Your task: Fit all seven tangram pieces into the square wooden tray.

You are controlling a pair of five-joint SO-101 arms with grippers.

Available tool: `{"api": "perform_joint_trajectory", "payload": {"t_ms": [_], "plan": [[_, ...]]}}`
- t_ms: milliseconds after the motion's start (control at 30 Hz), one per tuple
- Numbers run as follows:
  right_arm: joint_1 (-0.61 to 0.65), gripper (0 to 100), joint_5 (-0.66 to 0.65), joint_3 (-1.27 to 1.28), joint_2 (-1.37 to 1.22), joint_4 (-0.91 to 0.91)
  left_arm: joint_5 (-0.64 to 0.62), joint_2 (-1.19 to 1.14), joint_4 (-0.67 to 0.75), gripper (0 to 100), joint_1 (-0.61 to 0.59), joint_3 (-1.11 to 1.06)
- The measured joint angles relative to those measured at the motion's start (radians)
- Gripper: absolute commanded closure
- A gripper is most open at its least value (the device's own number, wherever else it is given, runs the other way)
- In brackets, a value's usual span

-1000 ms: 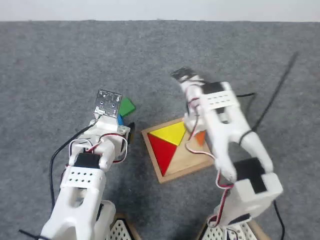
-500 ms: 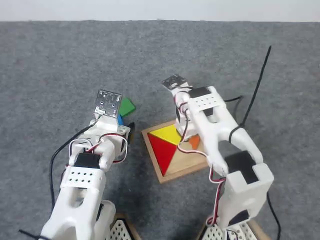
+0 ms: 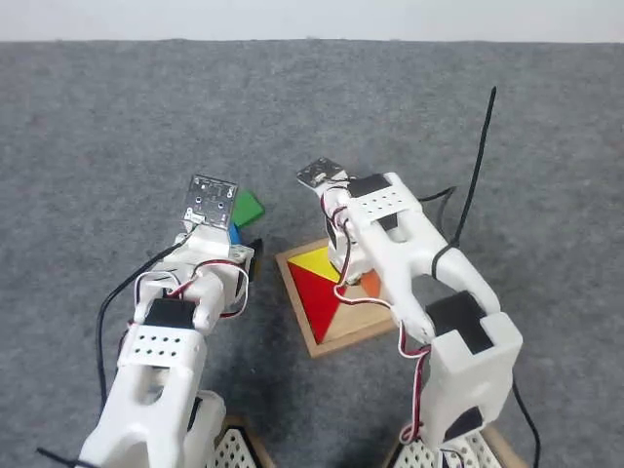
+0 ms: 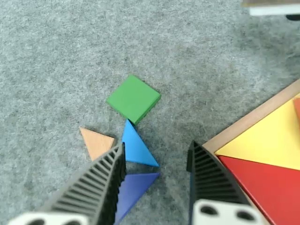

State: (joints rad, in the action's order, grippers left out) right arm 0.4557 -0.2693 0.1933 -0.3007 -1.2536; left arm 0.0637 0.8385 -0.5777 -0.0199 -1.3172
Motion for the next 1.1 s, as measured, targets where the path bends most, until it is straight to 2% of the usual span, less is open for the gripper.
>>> {"api": "perform_joint_trajectory", "payload": {"t_ms": [167, 467, 867, 1100], "plan": [[-0.026, 83.9, -0.002, -0.012, 0.0, -0.002, 0.0, 0.0, 0.0, 80, 0.0, 0.0], [-0.032, 66.8, -0.015, -0.012, 0.02, -0.003, 0.0, 0.0, 0.0, 80, 0.0, 0.0], [-0.038, 71.3, -0.023, -0.008, 0.175, -0.005, 0.015, 0.0, 0.0, 80, 0.0, 0.0], [-0.152, 71.7, -0.023, 0.276, 0.377, 0.218, 0.034, 0.0, 0.0, 80, 0.0, 0.0]]}}
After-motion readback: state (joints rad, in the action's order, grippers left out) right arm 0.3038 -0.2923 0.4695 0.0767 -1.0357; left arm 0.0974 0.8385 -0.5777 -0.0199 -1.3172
